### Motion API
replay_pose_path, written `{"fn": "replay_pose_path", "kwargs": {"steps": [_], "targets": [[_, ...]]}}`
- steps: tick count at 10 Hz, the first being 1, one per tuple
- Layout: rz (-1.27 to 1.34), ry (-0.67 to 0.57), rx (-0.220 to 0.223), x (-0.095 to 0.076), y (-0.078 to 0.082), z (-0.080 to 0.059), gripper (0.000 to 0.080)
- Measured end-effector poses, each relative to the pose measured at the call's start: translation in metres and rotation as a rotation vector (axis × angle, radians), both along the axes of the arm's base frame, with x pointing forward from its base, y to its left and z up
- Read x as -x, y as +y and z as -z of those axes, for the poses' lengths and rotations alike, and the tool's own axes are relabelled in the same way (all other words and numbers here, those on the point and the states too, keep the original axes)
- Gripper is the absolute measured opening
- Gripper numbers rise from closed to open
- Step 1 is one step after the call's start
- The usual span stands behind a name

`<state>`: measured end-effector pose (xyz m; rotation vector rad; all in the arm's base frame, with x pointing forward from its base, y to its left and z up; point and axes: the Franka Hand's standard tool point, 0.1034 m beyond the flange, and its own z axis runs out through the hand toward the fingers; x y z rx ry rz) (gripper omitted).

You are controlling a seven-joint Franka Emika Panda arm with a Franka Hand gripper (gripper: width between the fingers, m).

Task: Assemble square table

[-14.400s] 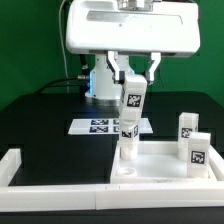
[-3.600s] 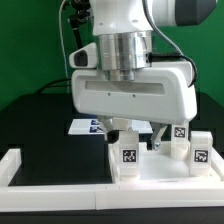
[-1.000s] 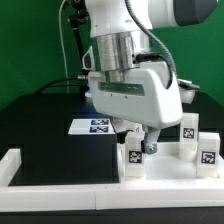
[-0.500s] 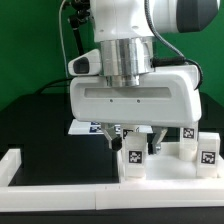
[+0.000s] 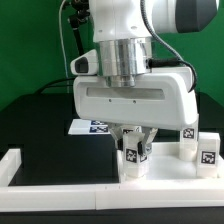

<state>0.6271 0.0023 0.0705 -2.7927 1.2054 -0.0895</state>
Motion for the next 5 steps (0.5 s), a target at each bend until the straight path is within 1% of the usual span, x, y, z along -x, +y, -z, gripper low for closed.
{"fn": "replay_pose_path", "kwargs": {"steps": [2, 4, 5], "targets": [[0.202, 0.034, -0.023, -0.0008, -0.0022, 0.0009, 0.0288], [0.606, 0.086, -0.069, 0.0006, -0.0001, 0.0003, 0.0288], [0.794, 0.112, -0.100, 0.0000, 0.0029, -0.0001, 0.0289]]}}
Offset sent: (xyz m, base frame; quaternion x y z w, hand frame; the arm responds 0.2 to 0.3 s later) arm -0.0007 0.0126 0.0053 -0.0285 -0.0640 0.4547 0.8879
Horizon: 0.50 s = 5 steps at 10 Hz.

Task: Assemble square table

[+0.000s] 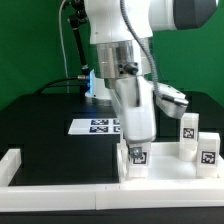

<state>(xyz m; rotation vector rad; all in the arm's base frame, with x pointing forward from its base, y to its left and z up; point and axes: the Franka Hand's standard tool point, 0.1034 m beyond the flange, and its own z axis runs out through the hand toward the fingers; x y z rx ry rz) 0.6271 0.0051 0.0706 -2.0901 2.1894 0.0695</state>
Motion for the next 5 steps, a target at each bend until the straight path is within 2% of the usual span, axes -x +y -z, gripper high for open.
{"fn": "replay_pose_path", "kwargs": {"steps": [1, 2, 4, 5], "targets": [[0.166, 0.012, -0.026, -0.0005, -0.0004, 0.0000, 0.0289], [0.227, 0.016, -0.028, 0.0002, -0.0015, 0.0001, 0.0289], [0.212, 0.012, -0.024, 0.0004, -0.0014, 0.0003, 0.0290], [0.134, 0.010, -0.008, 0.0010, -0.0016, 0.0006, 0.0290]]}}
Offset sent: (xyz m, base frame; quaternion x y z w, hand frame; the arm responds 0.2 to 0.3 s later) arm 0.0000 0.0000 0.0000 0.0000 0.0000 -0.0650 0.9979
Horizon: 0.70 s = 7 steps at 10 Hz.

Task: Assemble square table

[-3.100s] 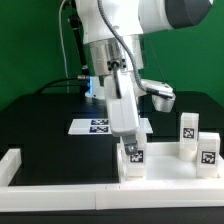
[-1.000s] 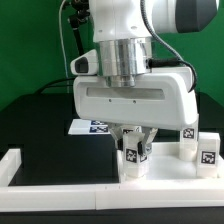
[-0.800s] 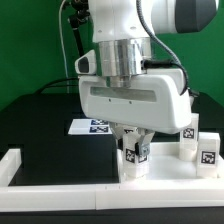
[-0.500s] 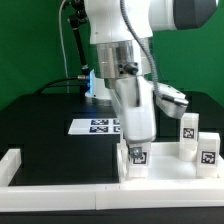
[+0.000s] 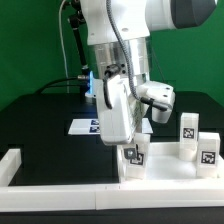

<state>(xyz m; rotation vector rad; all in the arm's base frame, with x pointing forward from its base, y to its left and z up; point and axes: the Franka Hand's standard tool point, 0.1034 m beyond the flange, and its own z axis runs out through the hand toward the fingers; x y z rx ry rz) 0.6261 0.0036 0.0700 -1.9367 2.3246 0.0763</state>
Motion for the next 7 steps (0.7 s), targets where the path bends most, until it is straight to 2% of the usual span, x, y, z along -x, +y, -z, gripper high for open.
{"fn": "replay_pose_path", "kwargs": {"steps": [1, 2, 3, 4, 7], "targets": [[-0.222, -0.009, 0.042, 0.0006, 0.0008, -0.0001, 0.0472], [-0.394, -0.022, 0.053, 0.0009, 0.0052, 0.0001, 0.0593], [-0.520, -0.037, 0.057, 0.0002, 0.0097, -0.0013, 0.0593], [-0.654, -0.052, 0.062, -0.0003, 0.0105, -0.0022, 0.0639], [-0.859, -0.071, 0.076, -0.0001, 0.0076, -0.0006, 0.0648]]}}
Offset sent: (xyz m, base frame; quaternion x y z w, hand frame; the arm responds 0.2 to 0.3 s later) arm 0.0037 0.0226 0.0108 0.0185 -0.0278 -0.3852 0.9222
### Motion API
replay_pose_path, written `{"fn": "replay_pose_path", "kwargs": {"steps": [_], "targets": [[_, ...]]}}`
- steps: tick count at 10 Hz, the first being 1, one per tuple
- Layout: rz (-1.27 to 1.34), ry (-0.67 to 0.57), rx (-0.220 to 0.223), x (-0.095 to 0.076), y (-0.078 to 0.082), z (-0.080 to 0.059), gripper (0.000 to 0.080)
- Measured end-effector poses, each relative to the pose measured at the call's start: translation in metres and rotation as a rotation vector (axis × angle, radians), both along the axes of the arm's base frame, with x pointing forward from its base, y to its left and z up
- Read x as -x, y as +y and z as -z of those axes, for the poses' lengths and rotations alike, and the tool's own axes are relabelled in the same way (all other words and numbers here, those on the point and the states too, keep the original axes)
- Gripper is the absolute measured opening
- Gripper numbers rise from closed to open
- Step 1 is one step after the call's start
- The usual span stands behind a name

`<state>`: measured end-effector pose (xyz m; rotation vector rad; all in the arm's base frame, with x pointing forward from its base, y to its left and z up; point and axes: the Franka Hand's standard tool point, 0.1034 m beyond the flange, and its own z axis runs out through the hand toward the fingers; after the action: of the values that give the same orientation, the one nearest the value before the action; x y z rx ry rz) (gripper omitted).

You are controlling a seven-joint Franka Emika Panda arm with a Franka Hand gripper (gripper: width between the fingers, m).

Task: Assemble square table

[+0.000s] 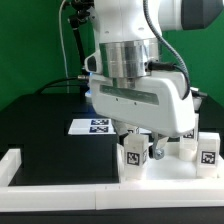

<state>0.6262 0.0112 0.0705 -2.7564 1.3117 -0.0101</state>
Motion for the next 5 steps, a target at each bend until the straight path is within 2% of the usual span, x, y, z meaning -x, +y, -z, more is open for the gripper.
{"fn": "replay_pose_path", "kwargs": {"steps": [1, 2, 3, 5], "targets": [[-0.122, -0.016, 0.013, -0.0010, -0.0030, 0.0010, 0.0649], [-0.107, -0.015, 0.012, -0.0010, -0.0025, 0.0010, 0.0590], [-0.072, -0.013, 0.010, -0.0010, -0.0024, 0.0010, 0.0590], [-0.037, -0.010, 0.008, -0.0010, -0.0026, 0.0010, 0.0317]]}}
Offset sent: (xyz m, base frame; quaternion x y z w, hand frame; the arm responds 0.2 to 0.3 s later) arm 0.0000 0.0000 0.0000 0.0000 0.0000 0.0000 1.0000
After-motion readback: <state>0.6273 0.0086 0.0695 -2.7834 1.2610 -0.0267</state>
